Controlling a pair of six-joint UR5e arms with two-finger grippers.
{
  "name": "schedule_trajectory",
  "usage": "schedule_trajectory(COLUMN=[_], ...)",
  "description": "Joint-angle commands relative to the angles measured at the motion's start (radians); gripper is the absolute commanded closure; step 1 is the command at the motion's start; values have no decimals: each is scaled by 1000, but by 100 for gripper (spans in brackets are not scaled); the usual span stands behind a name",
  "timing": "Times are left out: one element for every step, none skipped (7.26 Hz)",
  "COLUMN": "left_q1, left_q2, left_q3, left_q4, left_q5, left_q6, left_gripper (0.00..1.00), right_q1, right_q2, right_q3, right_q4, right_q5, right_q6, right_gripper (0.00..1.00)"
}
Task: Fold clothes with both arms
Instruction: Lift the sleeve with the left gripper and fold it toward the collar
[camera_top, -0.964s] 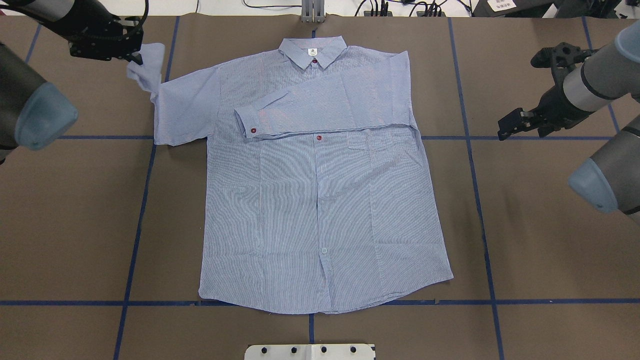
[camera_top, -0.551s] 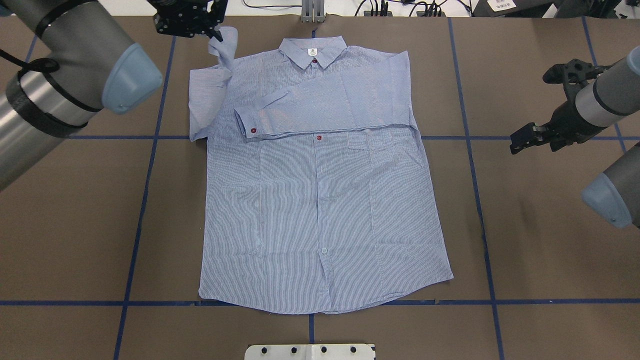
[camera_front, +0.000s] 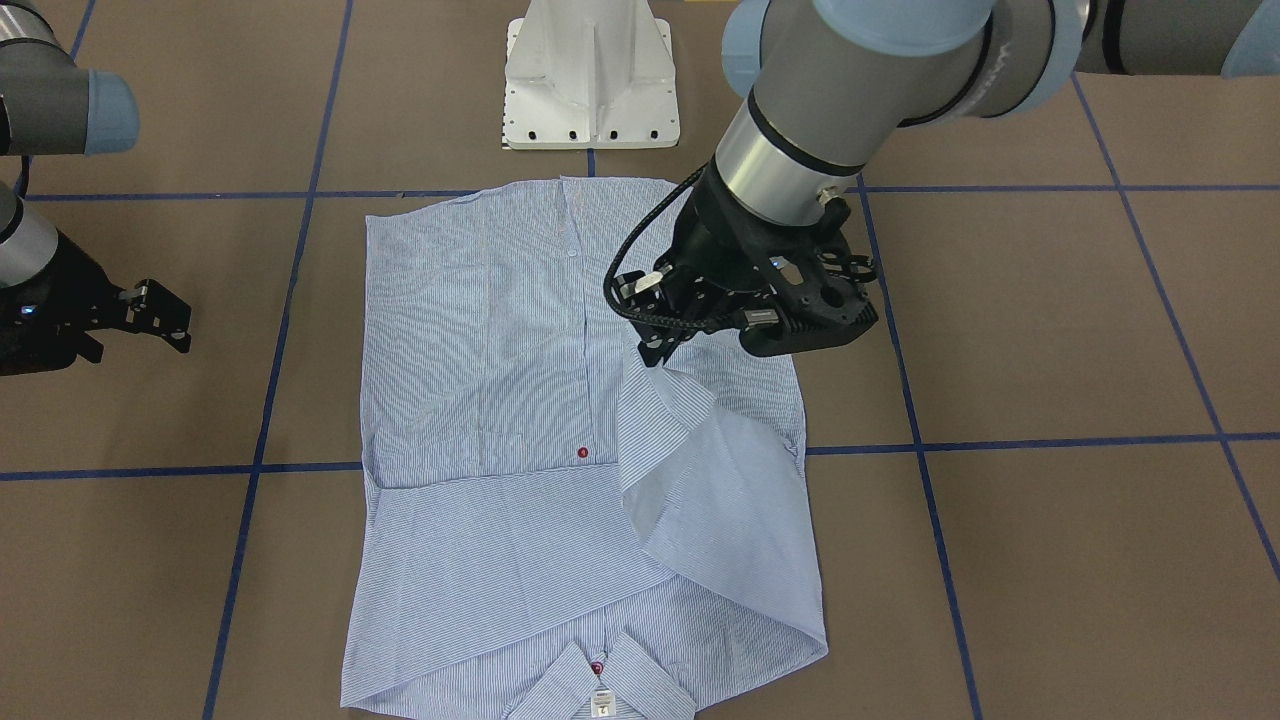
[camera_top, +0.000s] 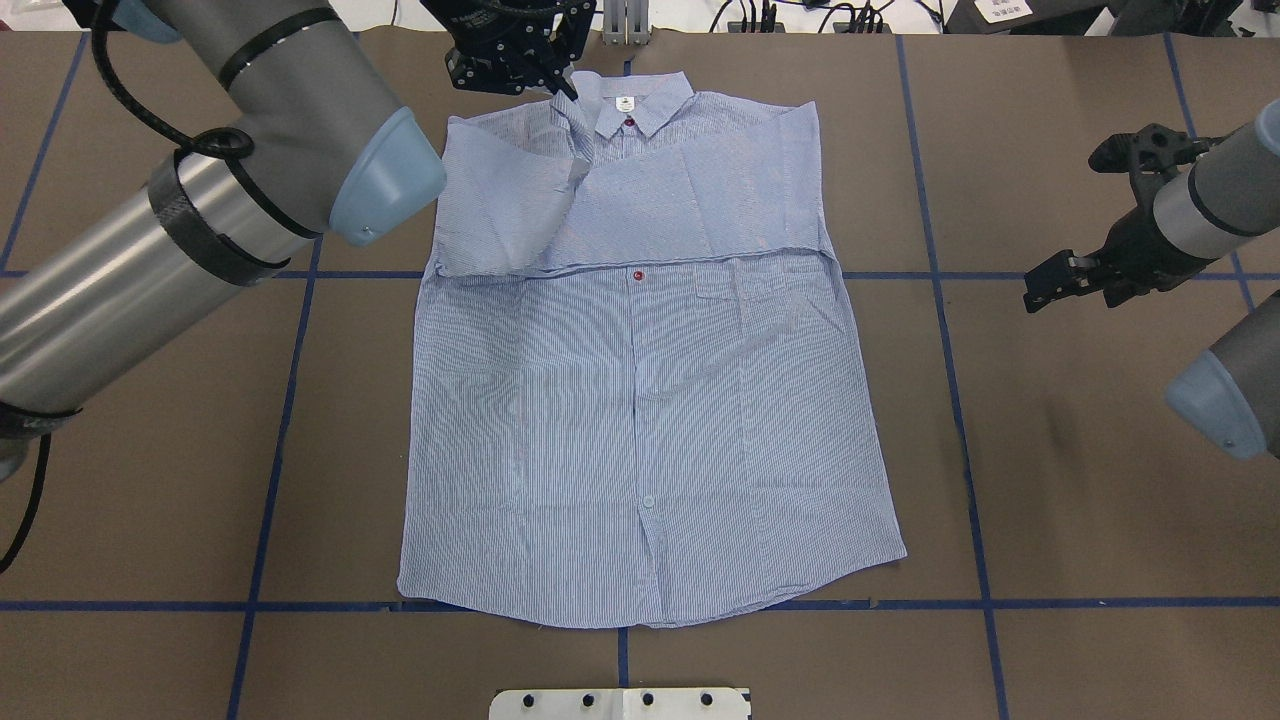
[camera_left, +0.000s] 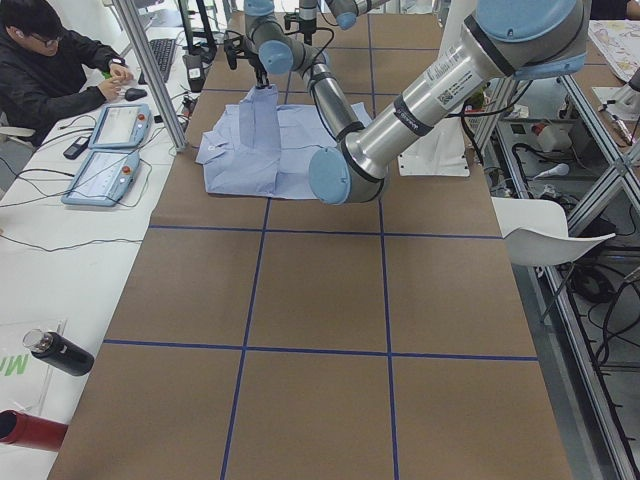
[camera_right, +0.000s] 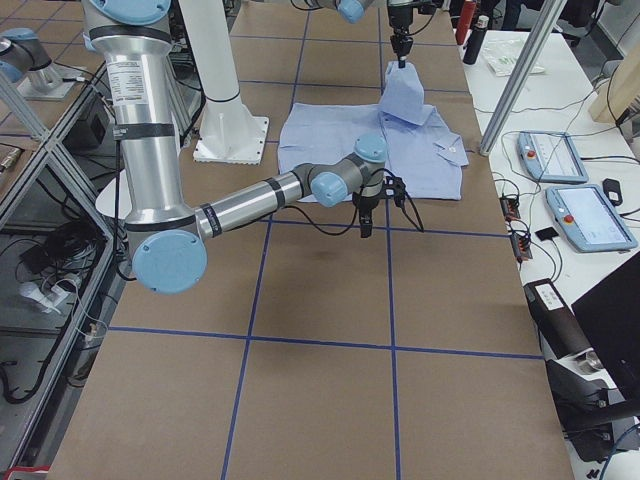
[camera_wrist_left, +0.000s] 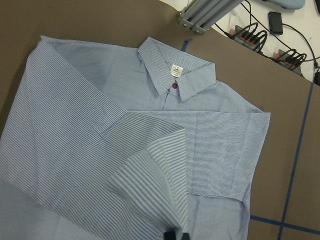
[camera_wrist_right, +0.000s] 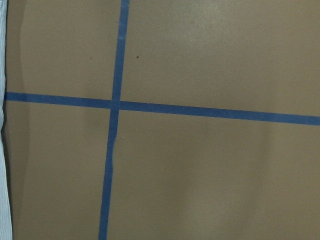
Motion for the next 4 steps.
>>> schedule_trajectory(left_q1=[22, 39, 51, 77], left_q2=[0, 5, 5, 3], left_q3=[27, 33, 58, 104], left_q4=[-42, -42, -76, -144], left_q5=[2, 5, 8, 36], left_q6=[-27, -27, -27, -62], left_gripper=[100, 100, 100, 100], right_q1=[-1, -1, -1, -1], right_q2=[0, 1, 1, 1], right_q3=[1, 1, 1, 1], right_q4=[0, 0, 0, 0], right_q5=[0, 0, 0, 0], right_q6=[-1, 1, 1, -1], right_gripper=[0, 0, 0, 0])
